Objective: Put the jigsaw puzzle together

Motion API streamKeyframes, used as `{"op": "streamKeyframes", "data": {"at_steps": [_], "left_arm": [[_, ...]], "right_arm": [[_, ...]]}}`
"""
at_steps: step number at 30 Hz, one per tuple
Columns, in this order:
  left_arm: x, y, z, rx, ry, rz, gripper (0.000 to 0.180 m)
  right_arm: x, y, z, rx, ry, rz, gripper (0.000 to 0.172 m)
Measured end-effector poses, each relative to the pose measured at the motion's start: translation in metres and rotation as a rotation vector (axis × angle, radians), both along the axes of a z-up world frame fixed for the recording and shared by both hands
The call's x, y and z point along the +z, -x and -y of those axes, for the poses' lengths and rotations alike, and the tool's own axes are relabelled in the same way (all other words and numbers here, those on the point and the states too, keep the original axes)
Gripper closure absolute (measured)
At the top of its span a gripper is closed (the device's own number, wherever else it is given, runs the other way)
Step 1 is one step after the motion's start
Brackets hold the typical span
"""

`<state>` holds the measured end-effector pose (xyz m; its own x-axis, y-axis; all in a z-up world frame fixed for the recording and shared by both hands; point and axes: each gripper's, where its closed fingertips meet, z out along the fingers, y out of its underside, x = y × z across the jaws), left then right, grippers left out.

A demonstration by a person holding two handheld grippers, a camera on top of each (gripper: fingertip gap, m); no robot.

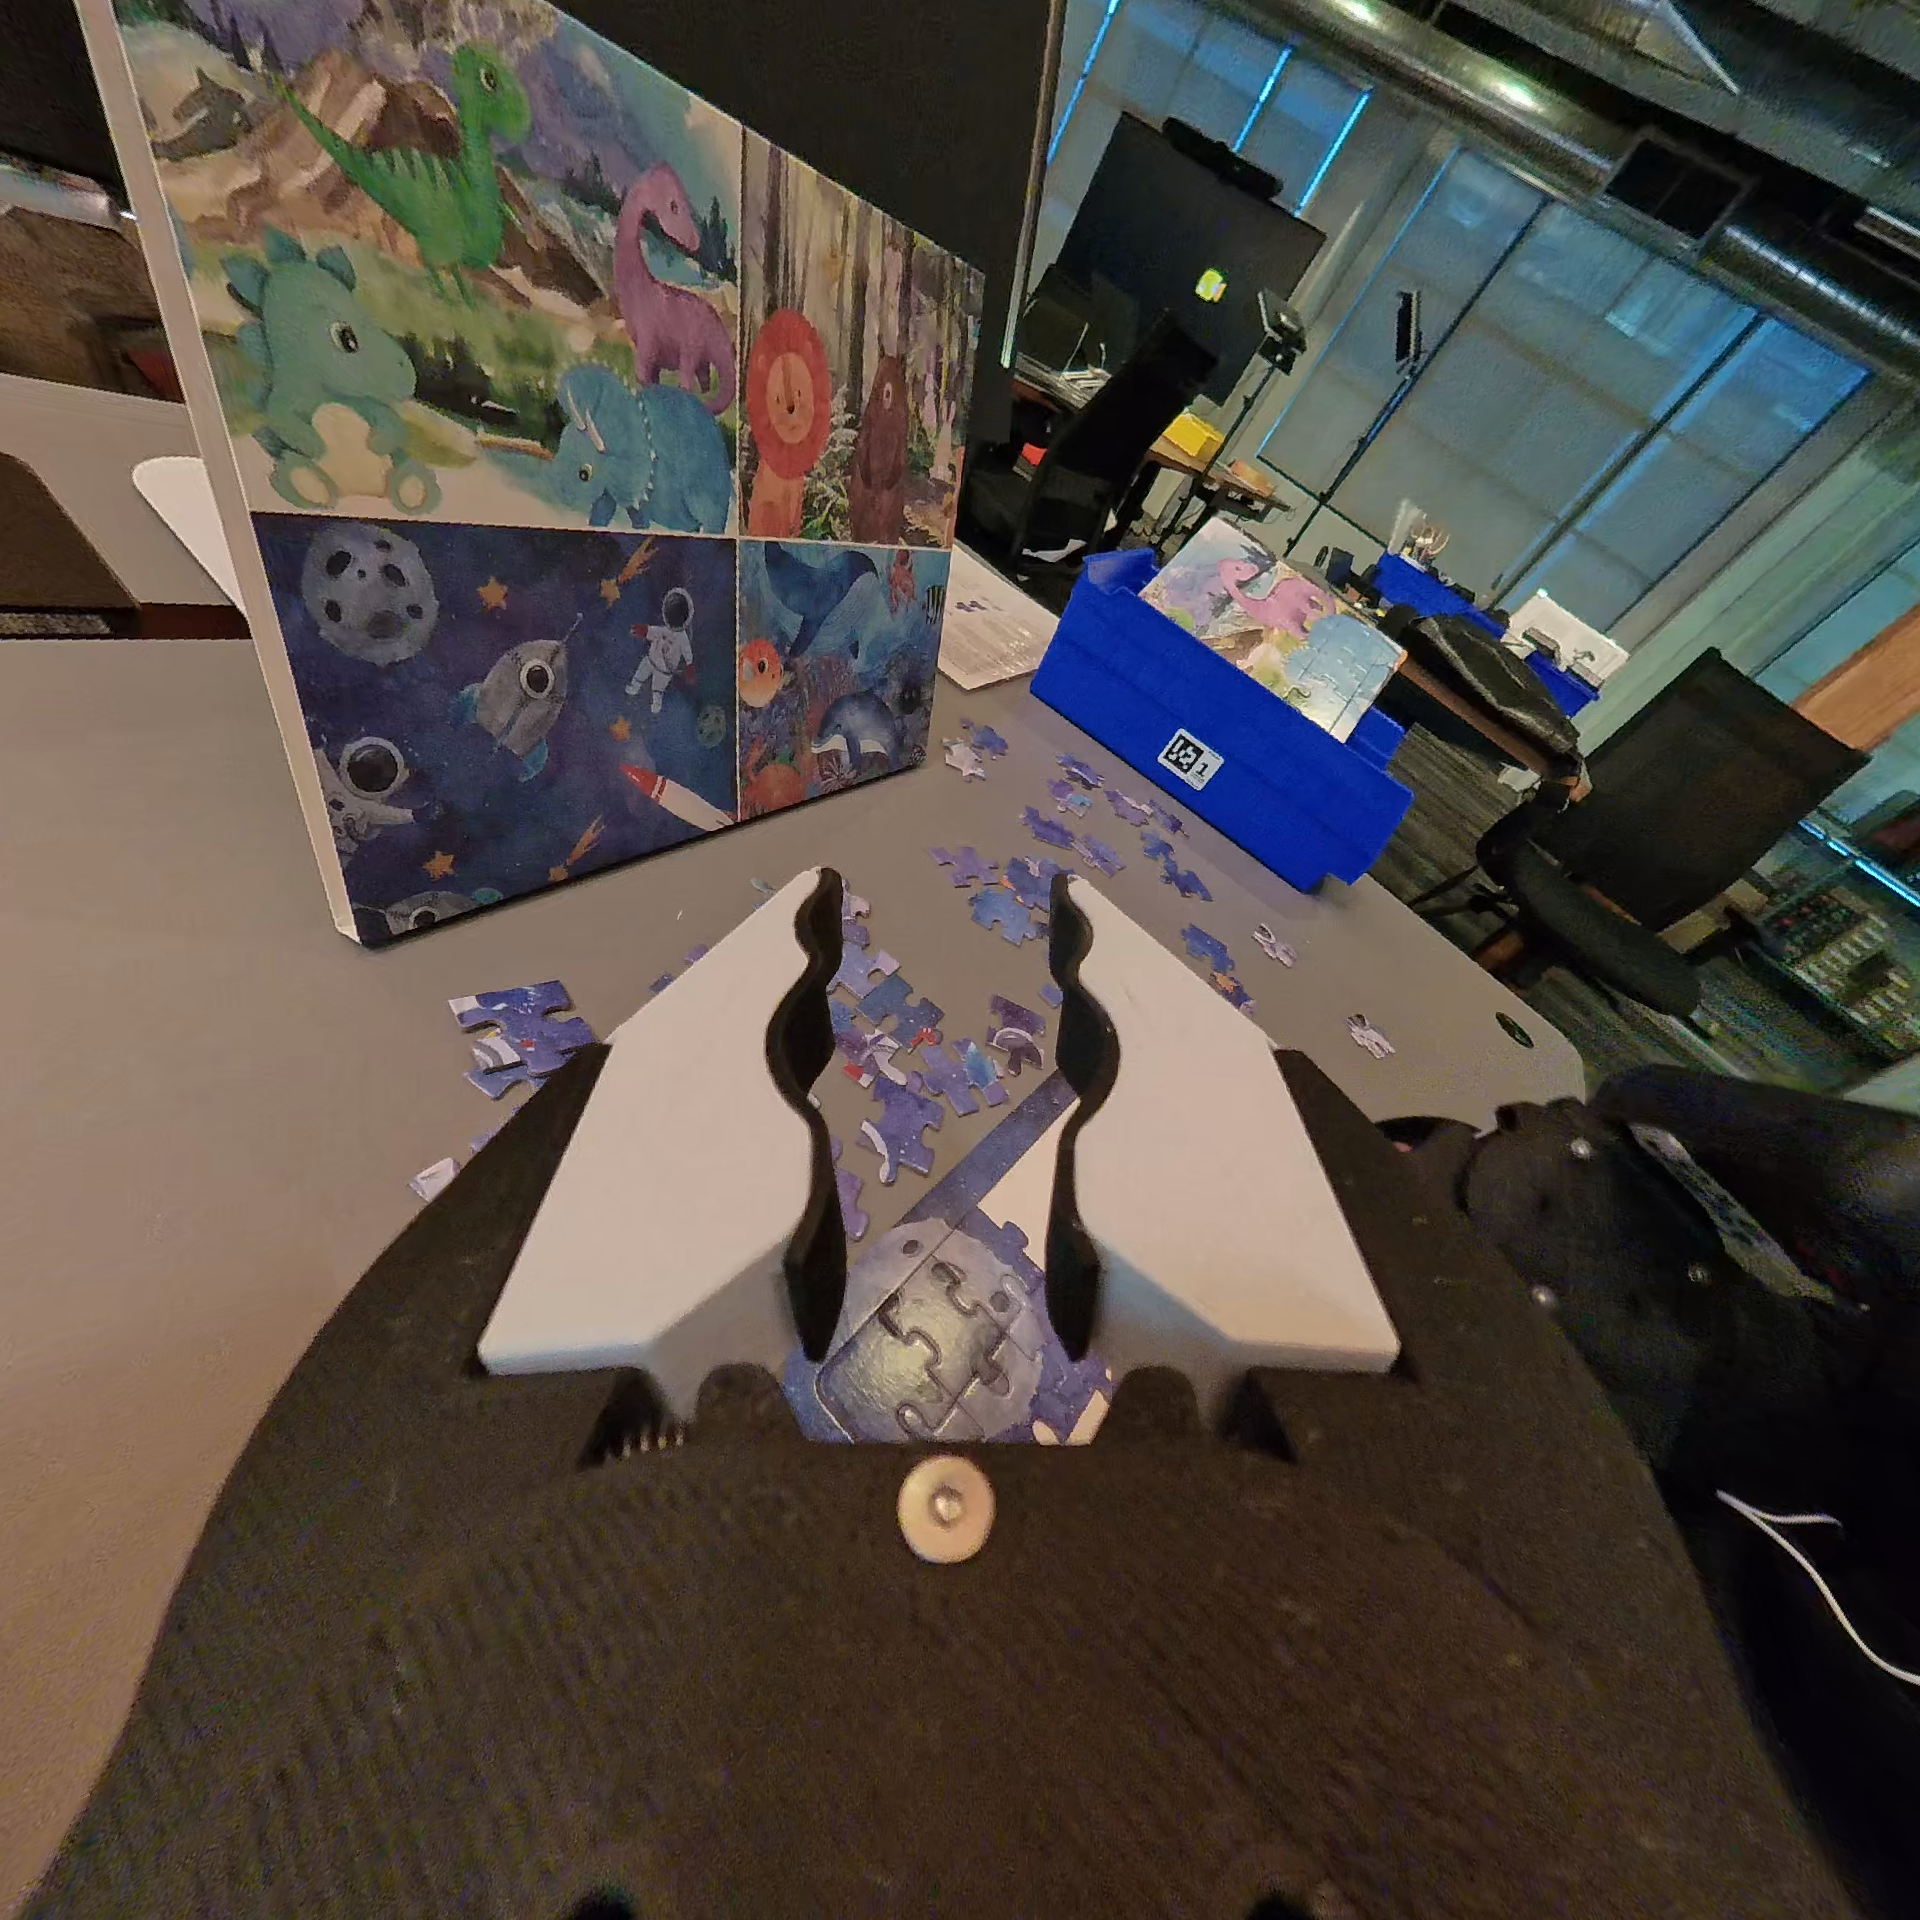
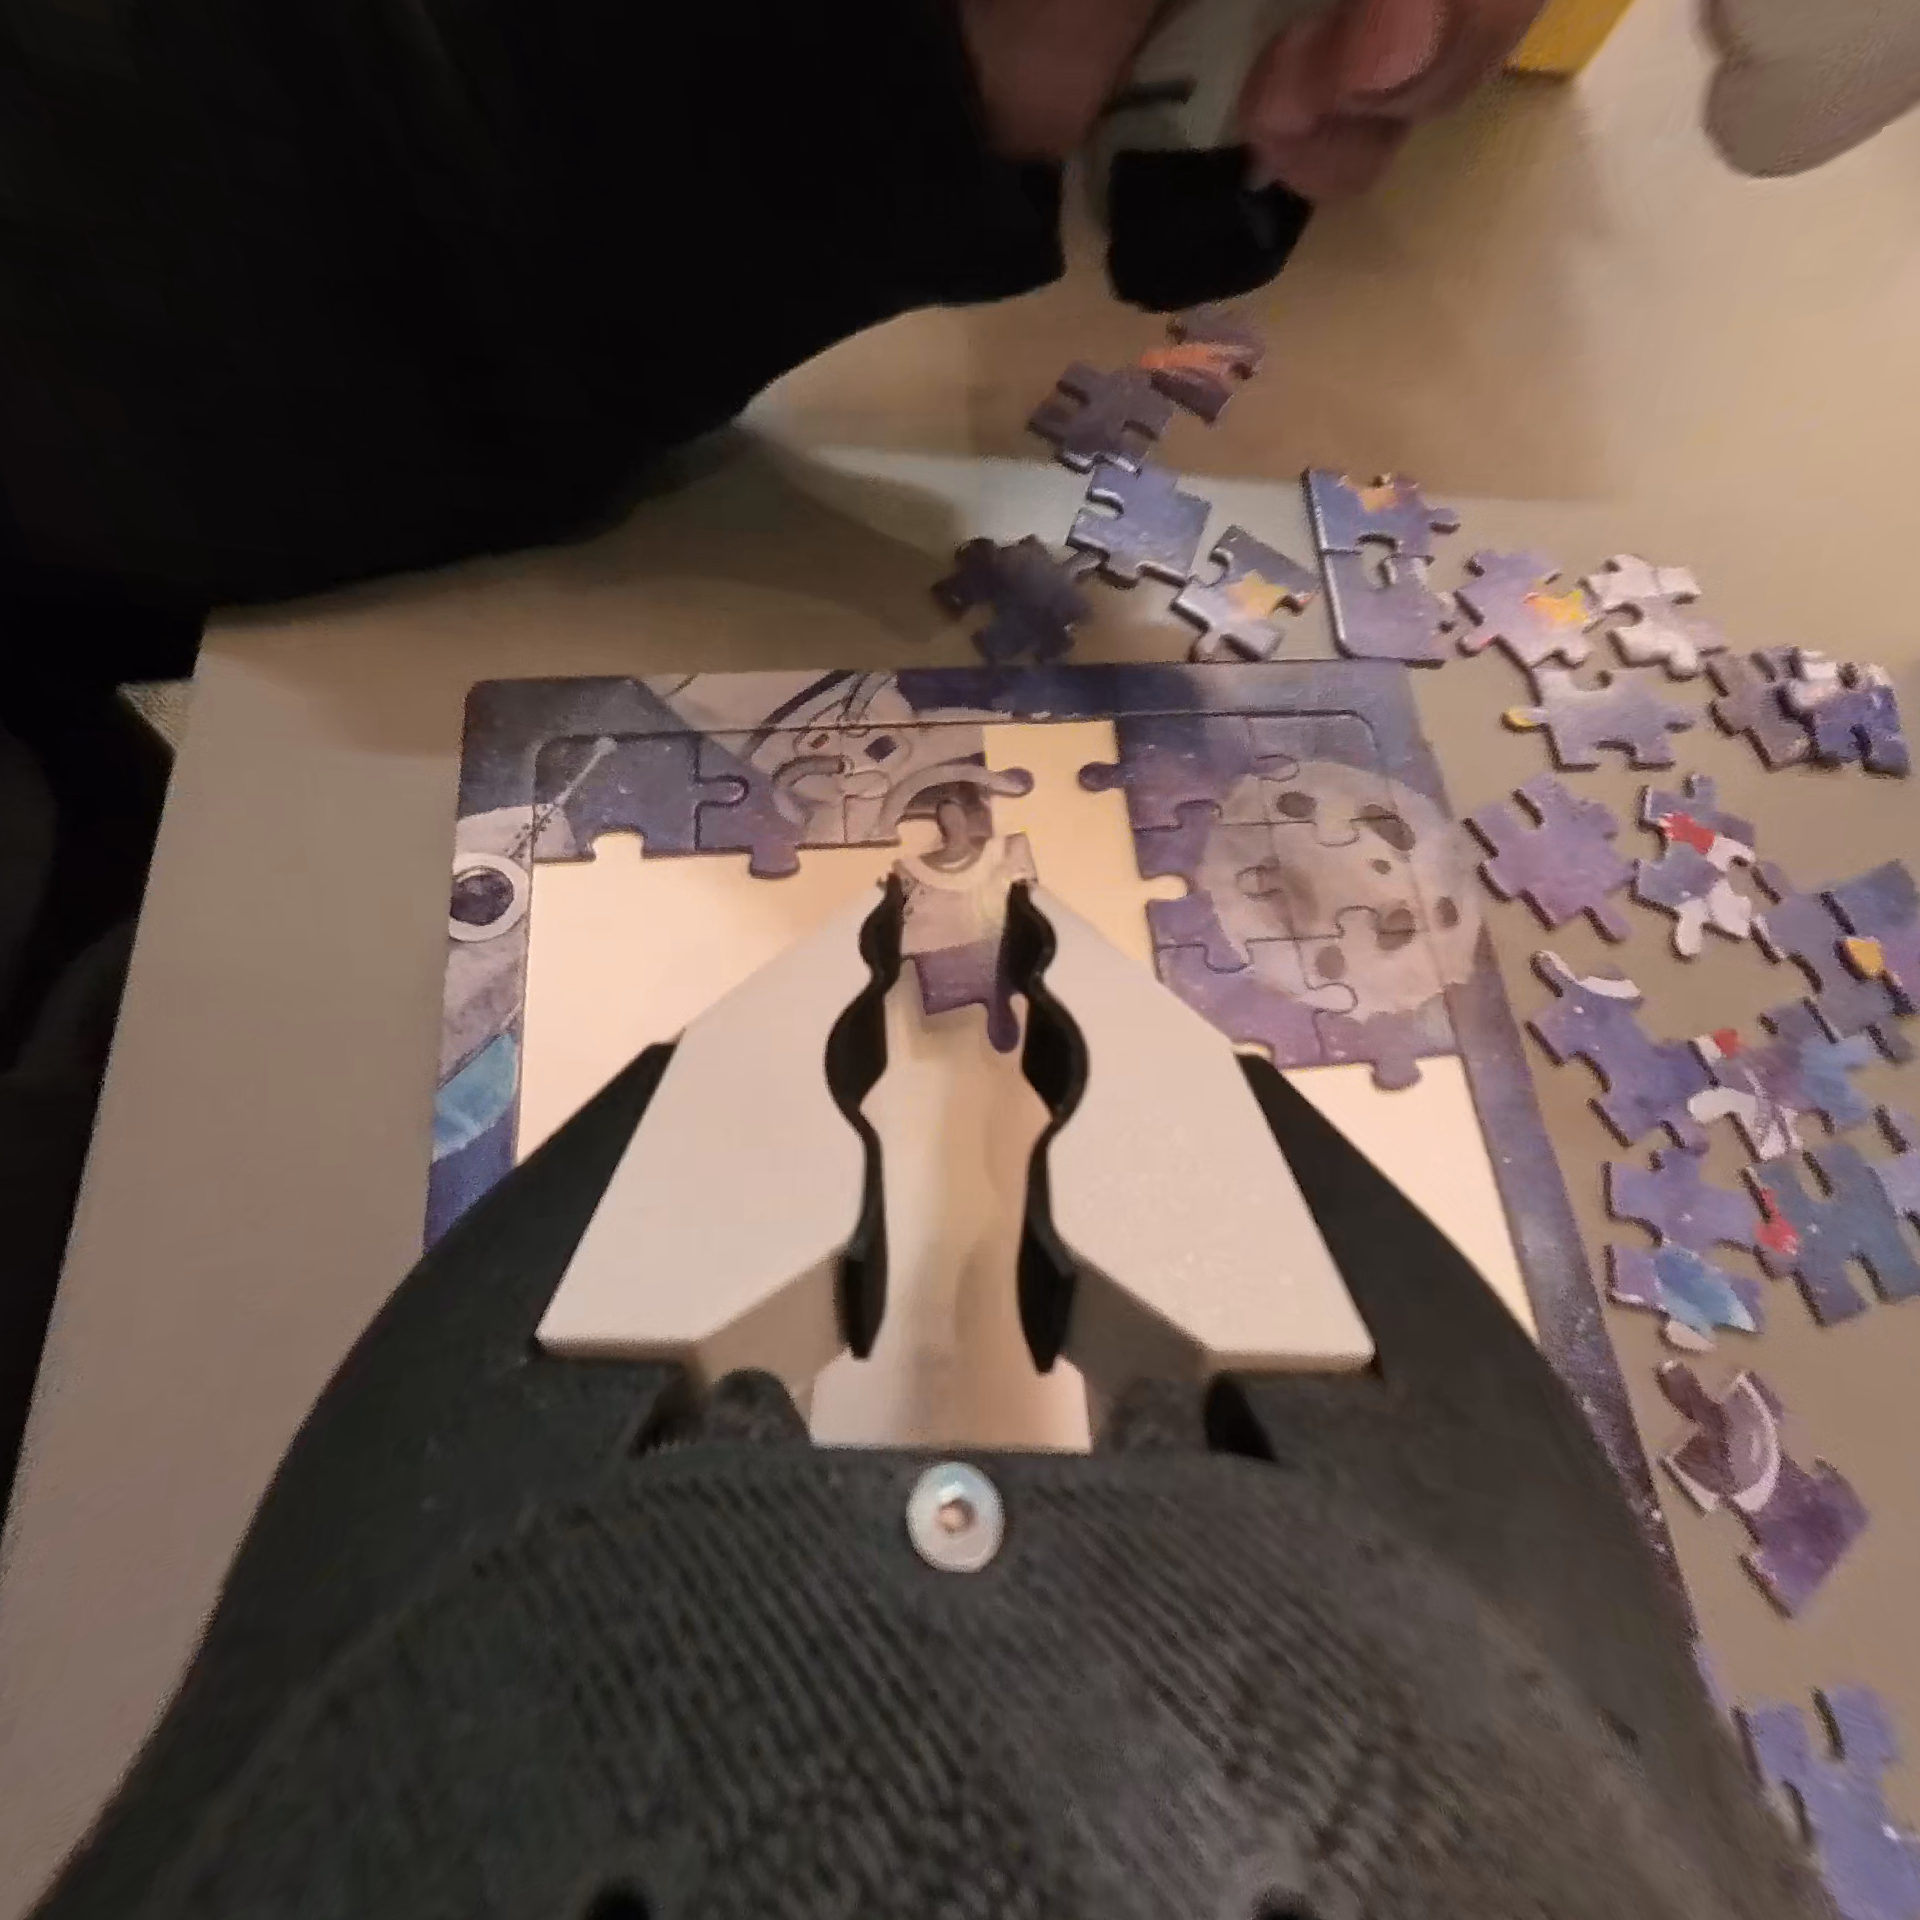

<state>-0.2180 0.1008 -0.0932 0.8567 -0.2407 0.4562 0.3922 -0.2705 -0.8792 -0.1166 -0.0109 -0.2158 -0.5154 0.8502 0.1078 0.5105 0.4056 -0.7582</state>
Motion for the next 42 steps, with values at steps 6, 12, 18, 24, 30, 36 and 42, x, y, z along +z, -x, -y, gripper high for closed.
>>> {"op": "streamKeyframes", "data": {"at_steps": [6, 12, 18, 24, 30, 36, 42], "left_arm": [[-0.001, 0.000, 0.000, 0.000, 0.003, 0.000, 0.142], [-0.001, 0.000, 0.000, -0.001, 0.003, 0.000, 0.142], [0.000, -0.001, 0.000, -0.003, 0.000, 0.002, 0.142], [0.001, -0.001, 0.000, -0.004, -0.003, 0.004, 0.142], [0.001, -0.001, 0.000, -0.004, -0.003, 0.005, 0.142], [0.001, -0.001, 0.000, -0.005, -0.002, 0.004, 0.142], [0.000, -0.001, 0.000, -0.005, -0.001, 0.004, 0.142]], "right_arm": [[-0.004, 0.001, 0.001, -0.010, -0.005, 0.023, 0.153], [0.000, 0.001, 0.000, -0.017, 0.030, 0.011, 0.153], [0.000, 0.003, -0.008, -0.057, 0.031, 0.006, 0.153], [0.004, 0.005, -0.015, -0.093, 0.046, -0.011, 0.153], [0.005, 0.005, -0.019, -0.110, 0.061, -0.016, 0.153], [0.002, 0.005, -0.019, -0.111, 0.047, -0.008, 0.153], [0.003, 0.006, -0.017, -0.099, 0.062, -0.020, 0.151]]}}
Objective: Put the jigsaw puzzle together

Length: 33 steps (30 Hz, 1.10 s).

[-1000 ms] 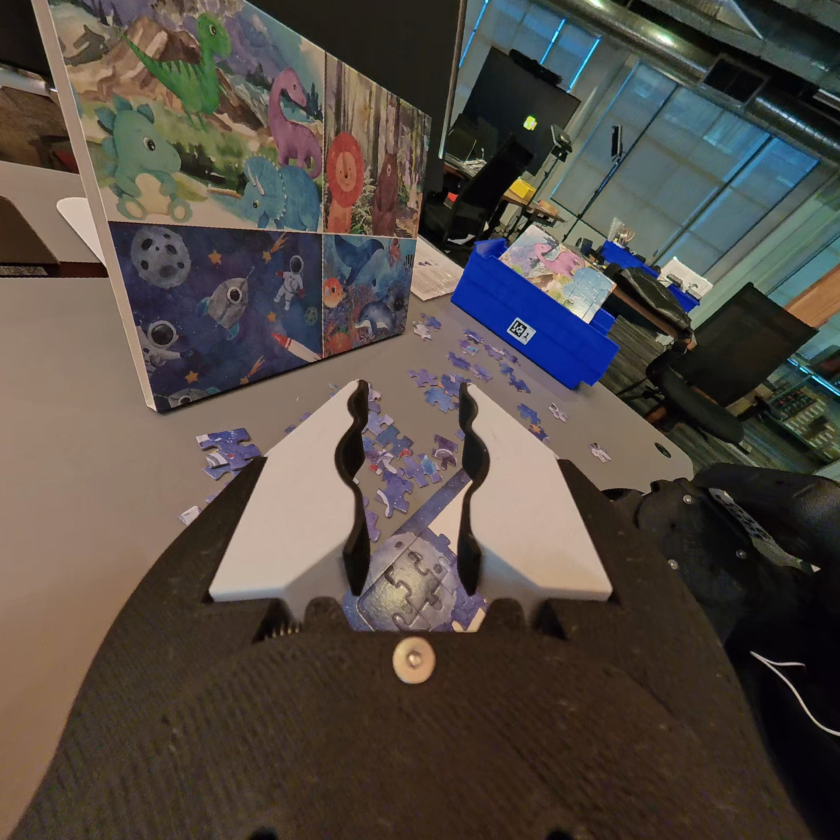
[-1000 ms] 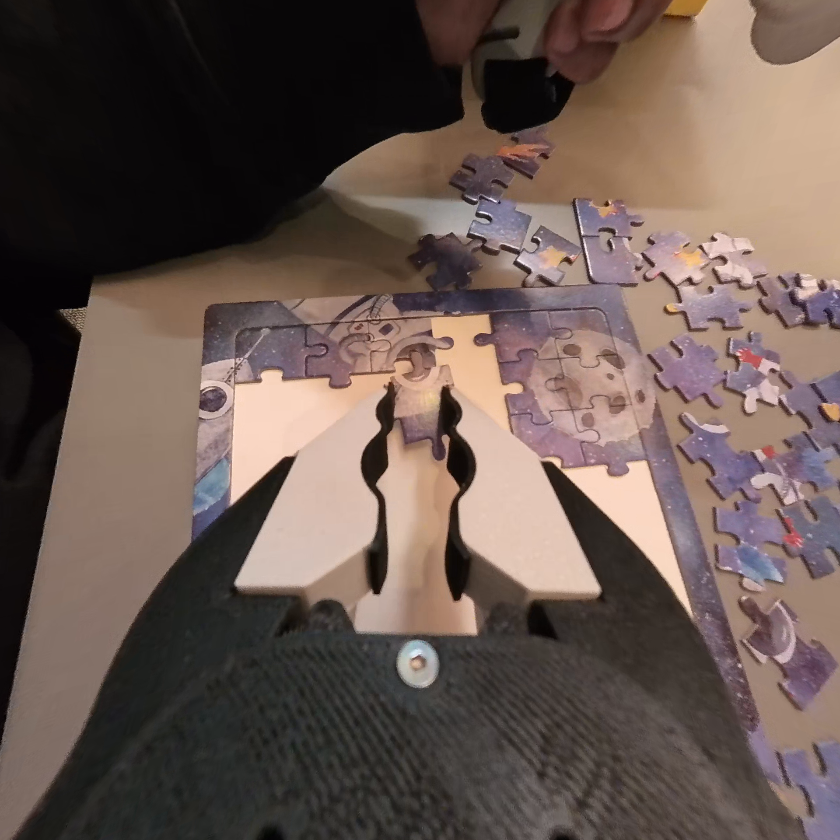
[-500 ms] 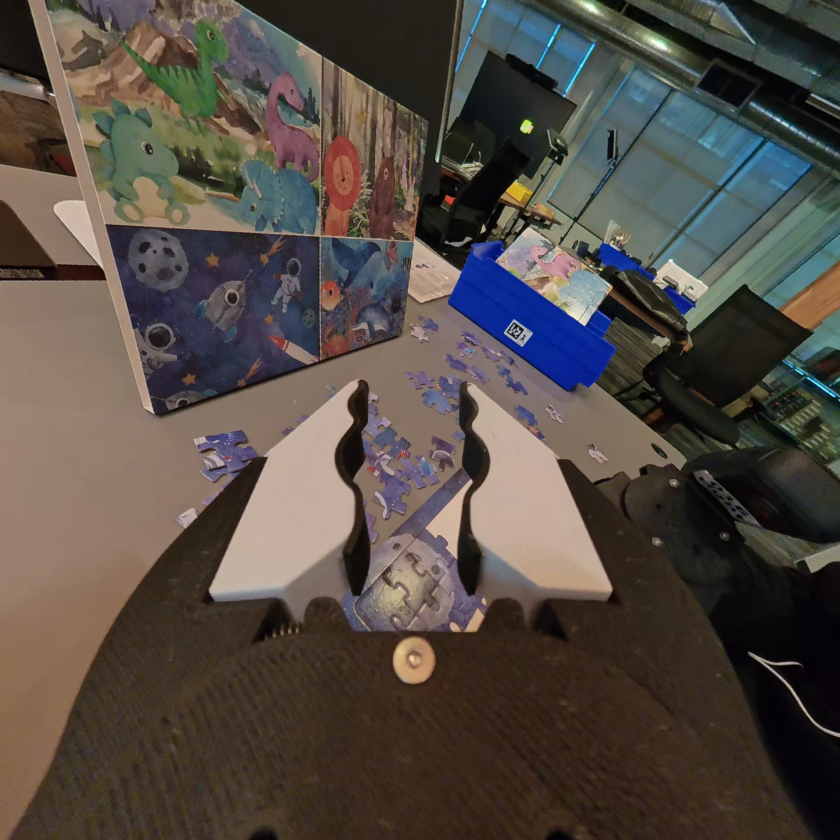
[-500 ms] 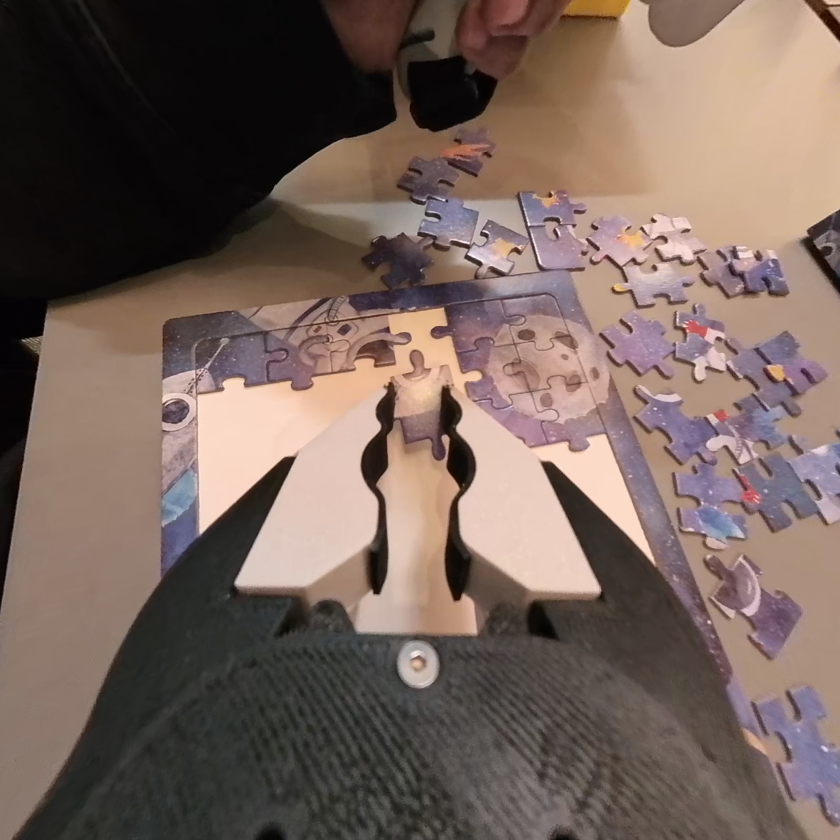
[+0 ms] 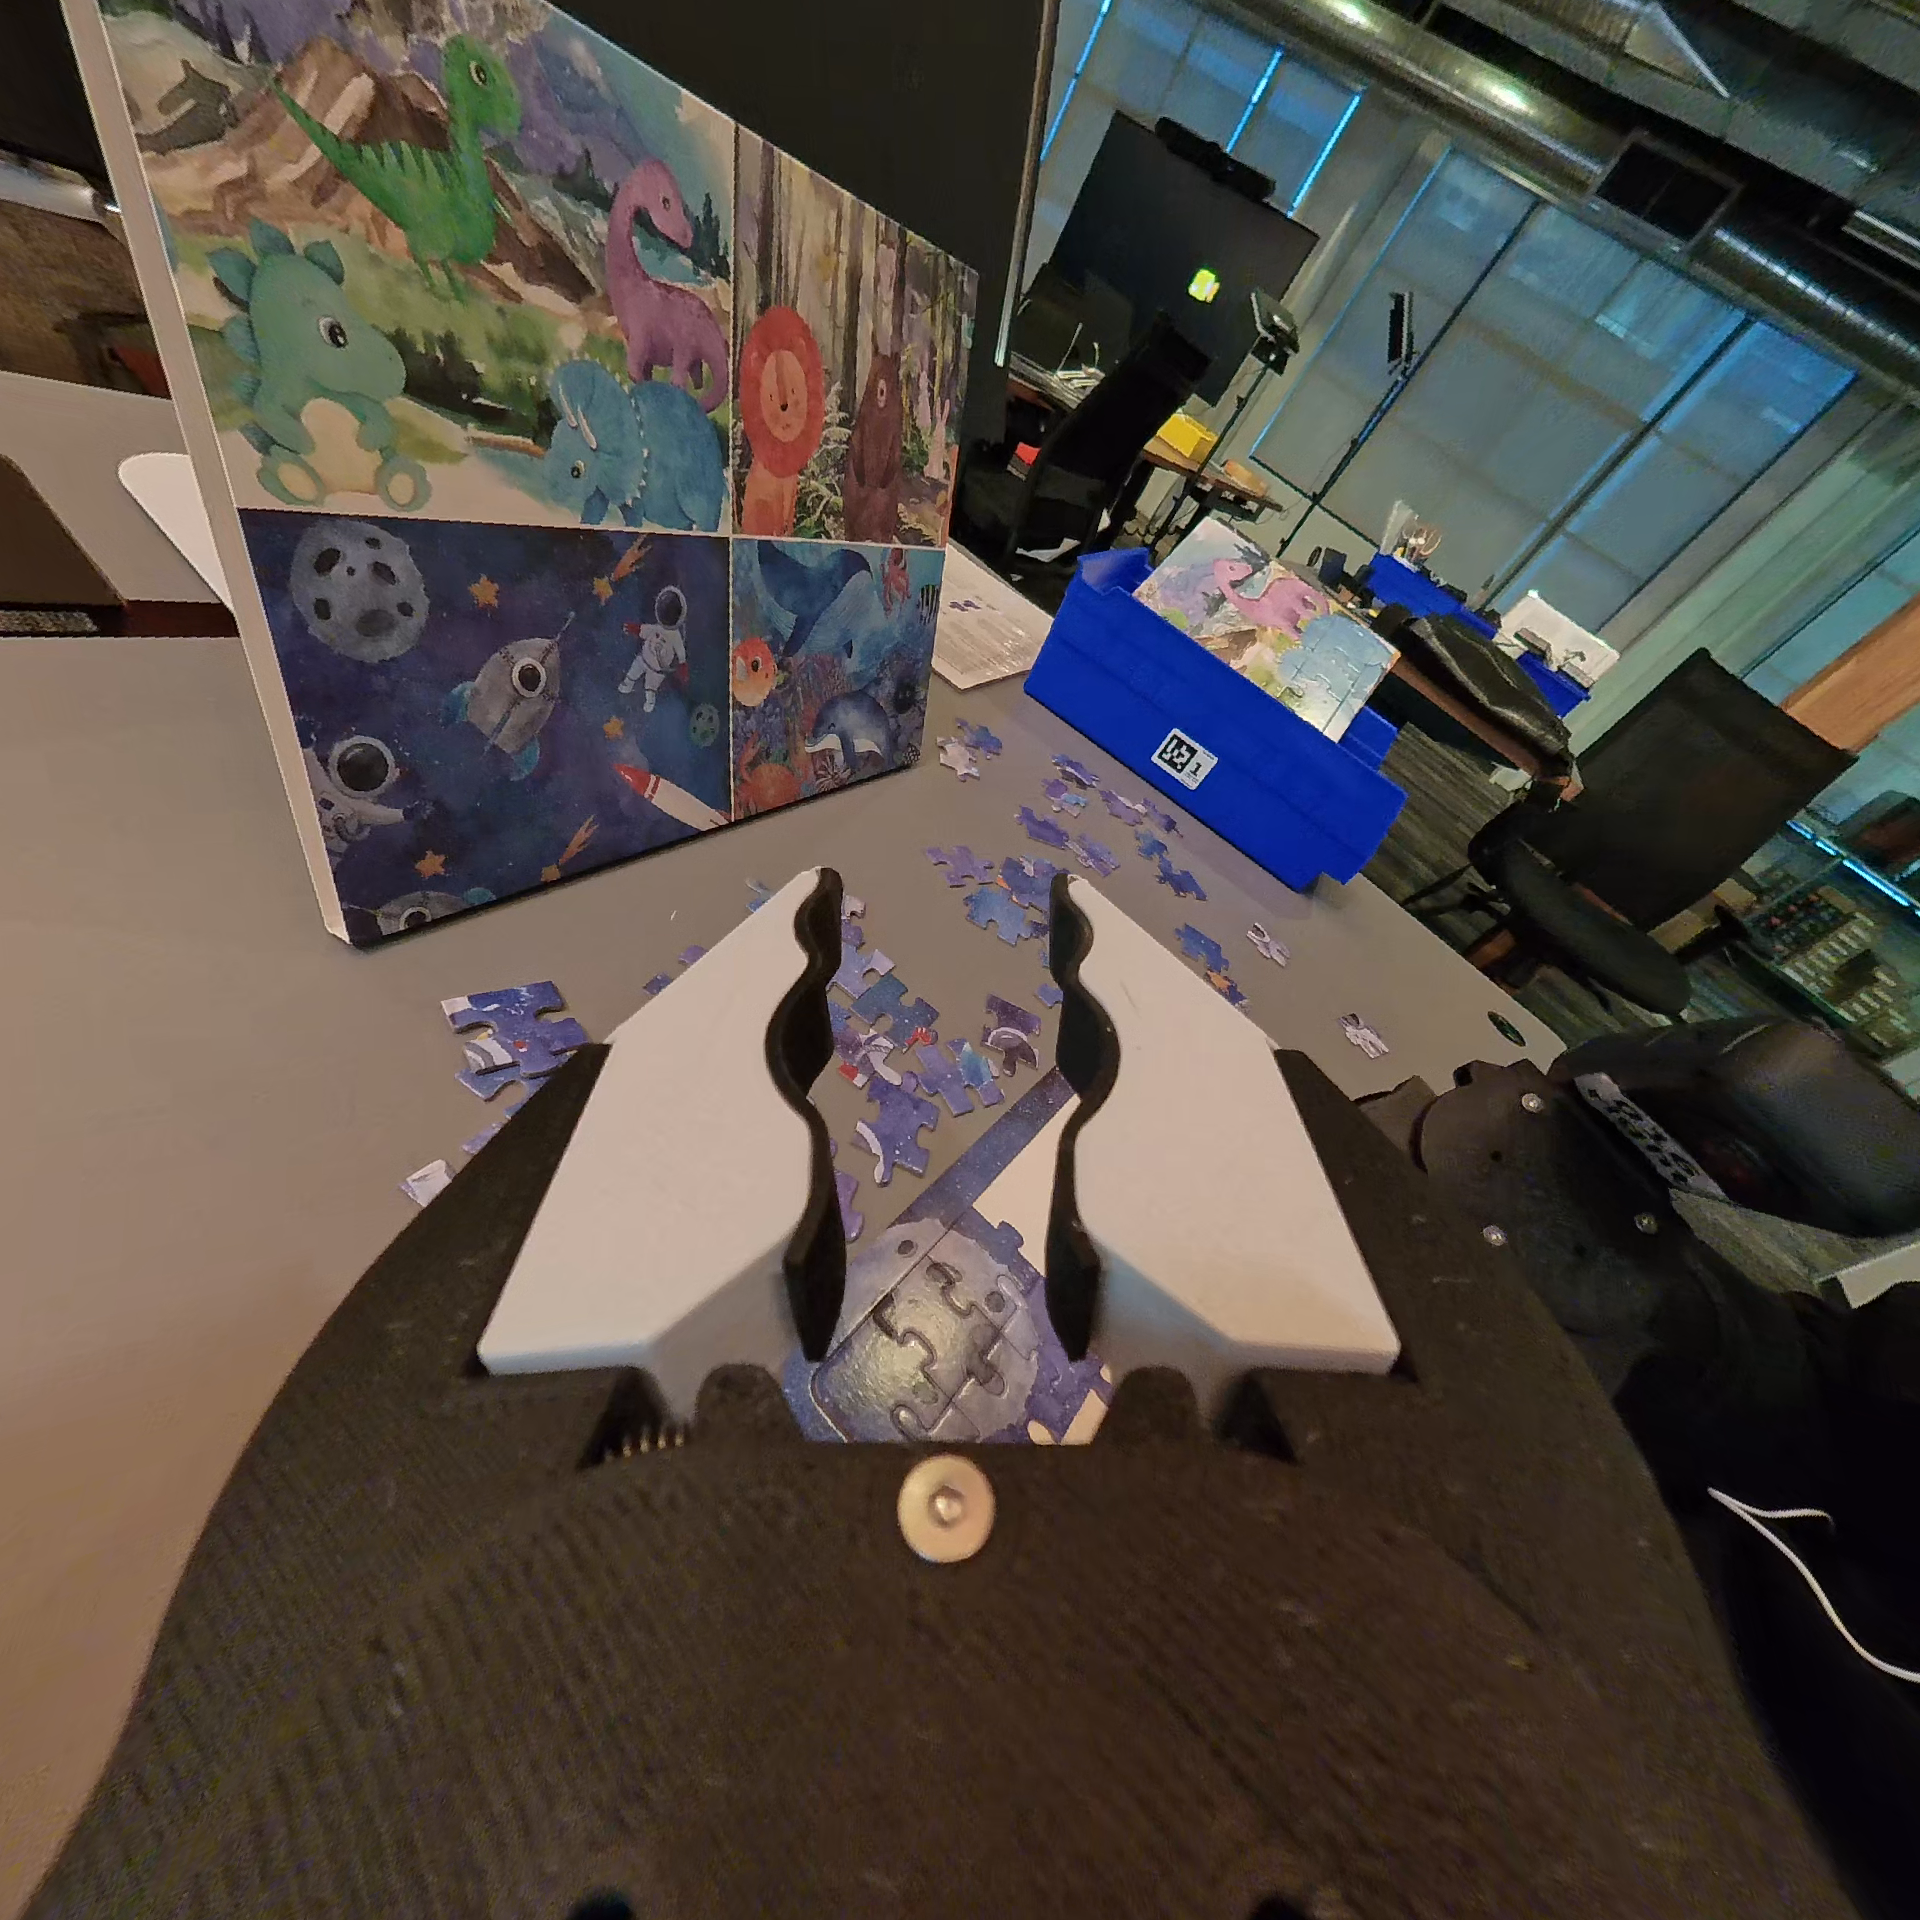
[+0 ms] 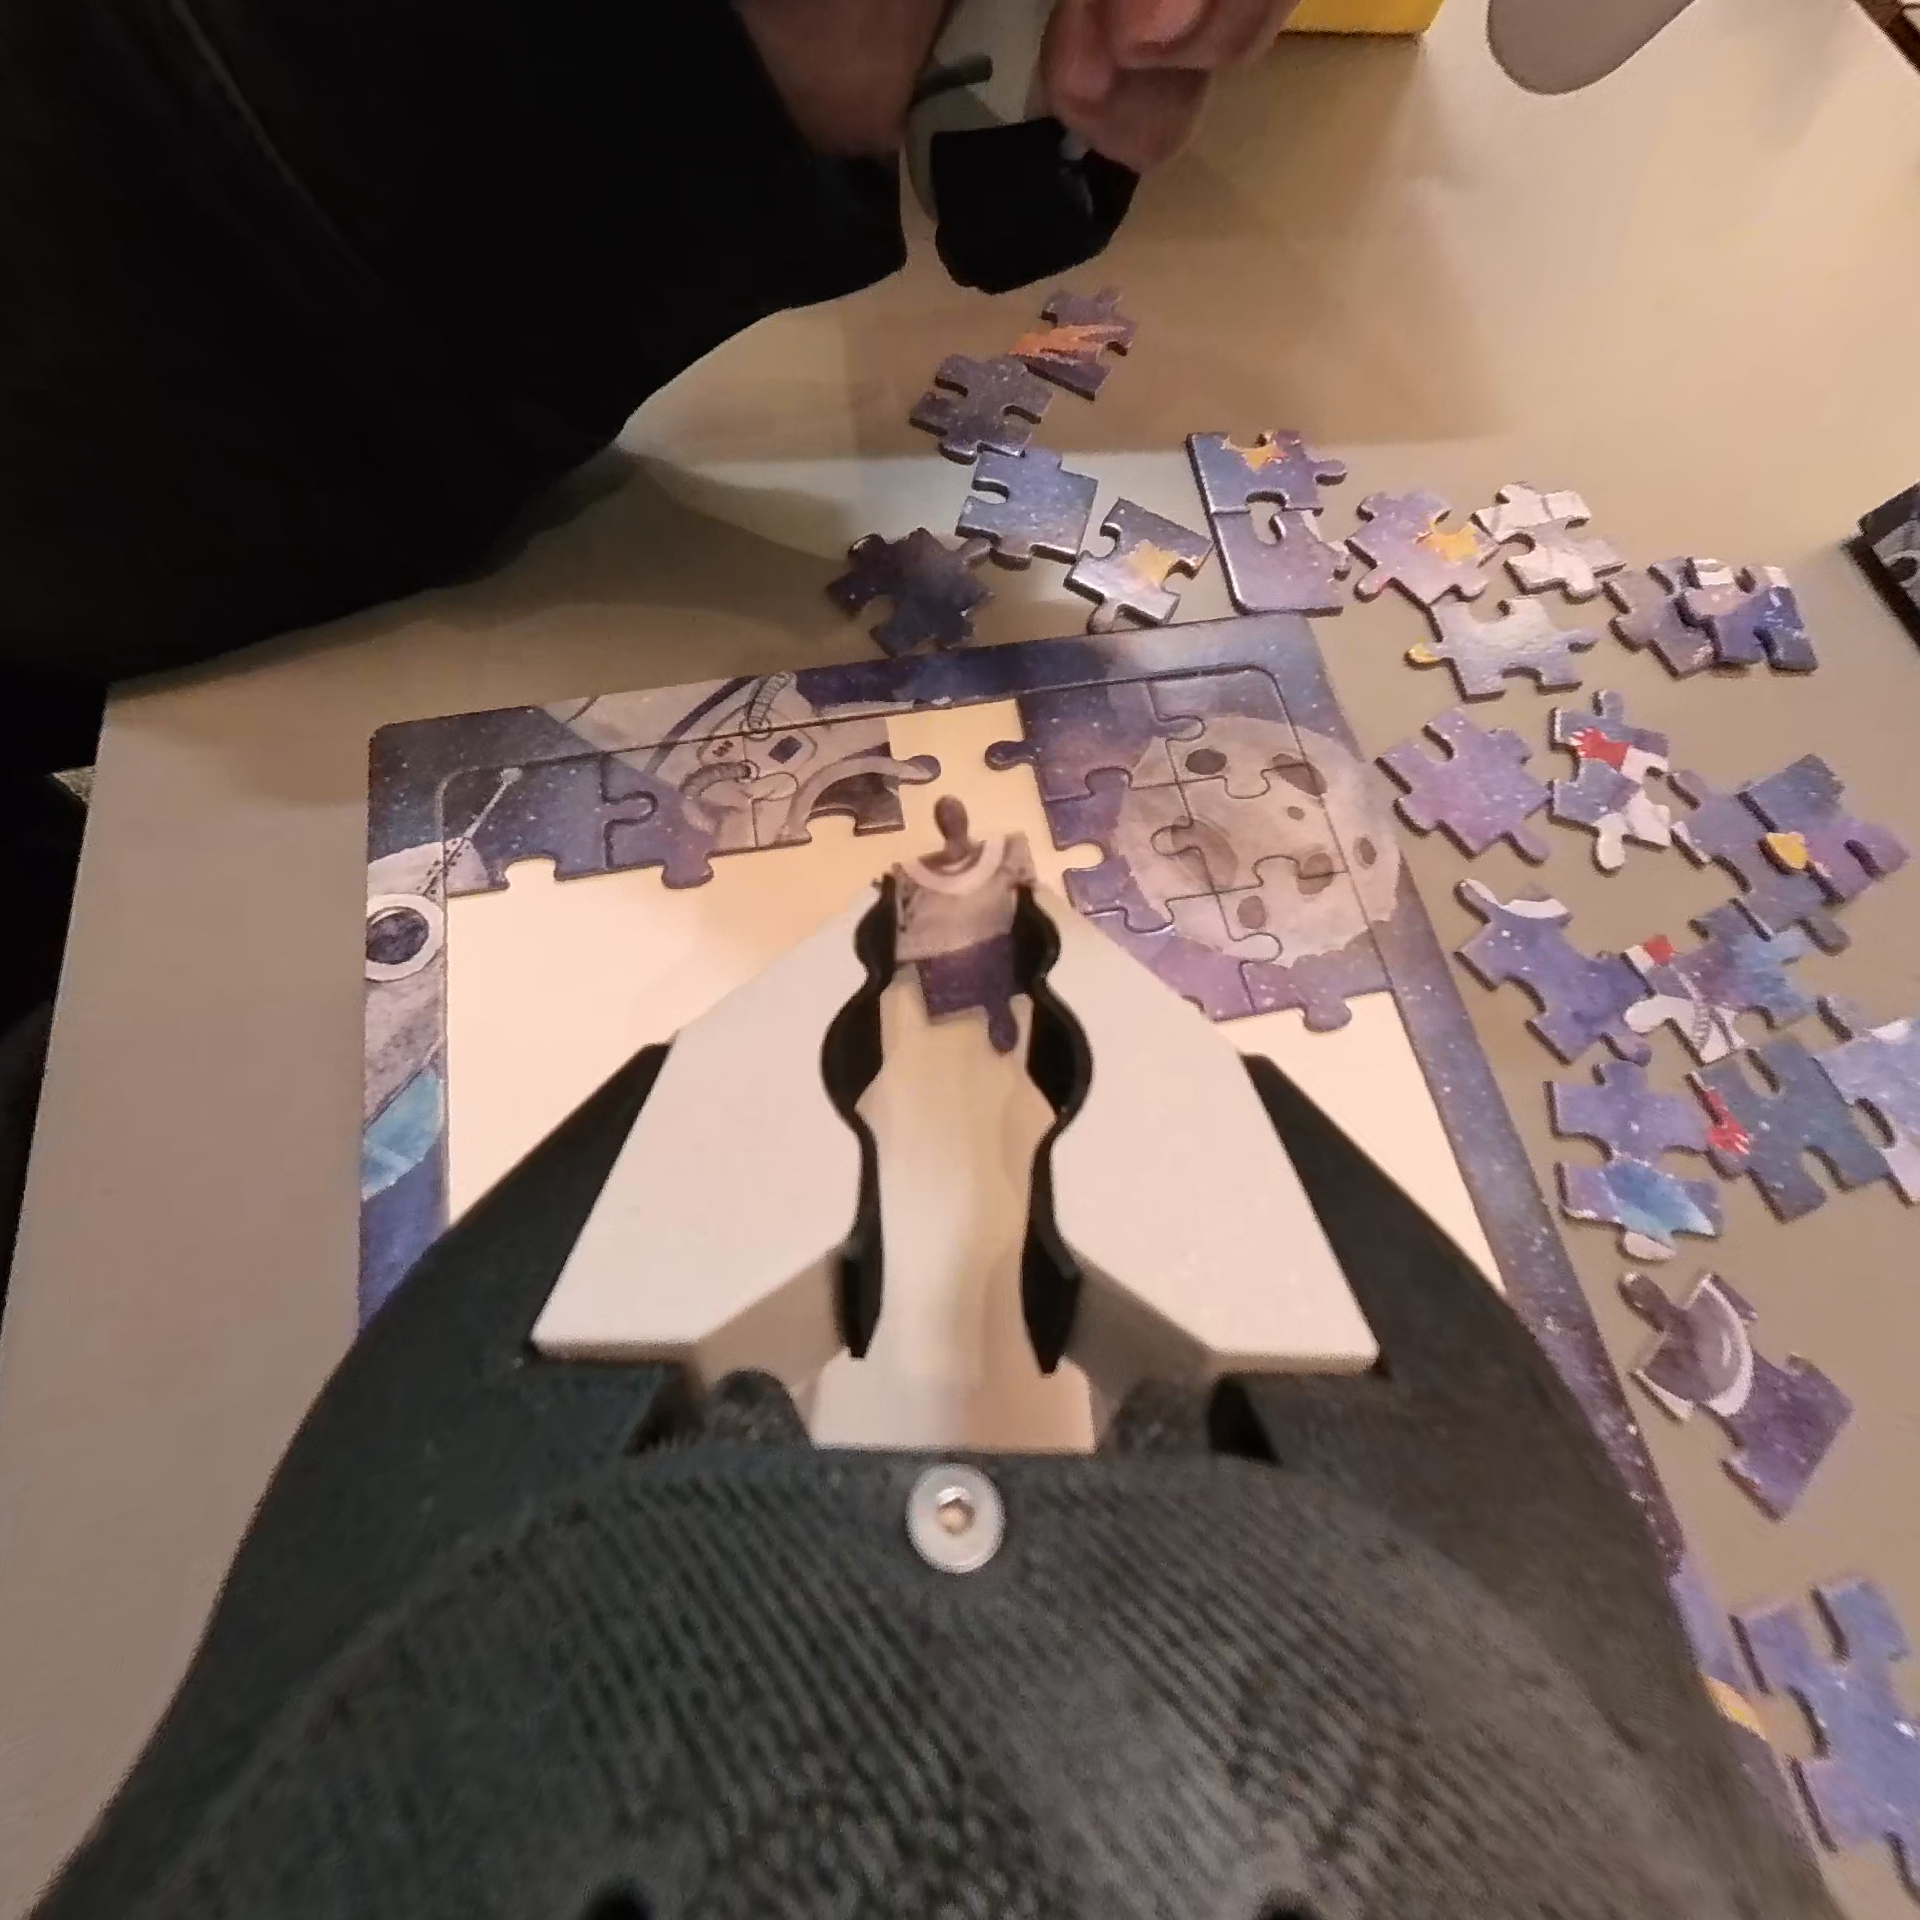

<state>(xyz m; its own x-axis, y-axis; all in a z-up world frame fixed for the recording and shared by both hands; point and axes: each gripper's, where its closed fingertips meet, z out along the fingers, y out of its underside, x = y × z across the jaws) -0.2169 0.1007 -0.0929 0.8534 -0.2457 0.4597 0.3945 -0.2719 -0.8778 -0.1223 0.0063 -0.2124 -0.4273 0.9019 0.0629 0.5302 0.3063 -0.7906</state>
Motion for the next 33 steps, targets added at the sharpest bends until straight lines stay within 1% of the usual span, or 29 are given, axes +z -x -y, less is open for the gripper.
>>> {"op": "streamKeyframes", "data": {"at_steps": [1, 3, 8, 11, 18, 26, 33], "left_arm": [[0.000, 0.000, 0.000, 0.000, 0.000, 0.000, 0.142], [0.000, 0.000, 0.000, 0.000, 0.000, 0.000, 0.142], [0.001, 0.000, 0.001, 0.000, -0.003, 0.002, 0.142], [0.001, 0.000, 0.000, 0.000, -0.003, 0.002, 0.142], [0.001, 0.000, 0.001, -0.001, -0.004, 0.004, 0.142], [0.000, 0.000, 0.000, -0.002, -0.002, 0.003, 0.142], [0.001, 0.000, 0.000, -0.002, -0.002, 0.003, 0.142]], "right_arm": [[0.002, 0.000, 0.000, 0.004, 0.007, -0.011, 0.146], [0.008, -0.001, -0.002, 0.007, 0.028, -0.036, 0.140], [0.017, -0.007, -0.019, -0.028, 0.143, -0.054, 0.140], [0.011, -0.011, -0.020, -0.018, 0.179, -0.004, 0.141], [-0.007, -0.013, -0.014, 0.008, 0.093, 0.072, 0.140], [-0.013, -0.012, -0.013, 0.006, 0.041, 0.085, 0.140], [-0.013, -0.013, -0.012, 0.016, 0.044, 0.089, 0.155]]}}
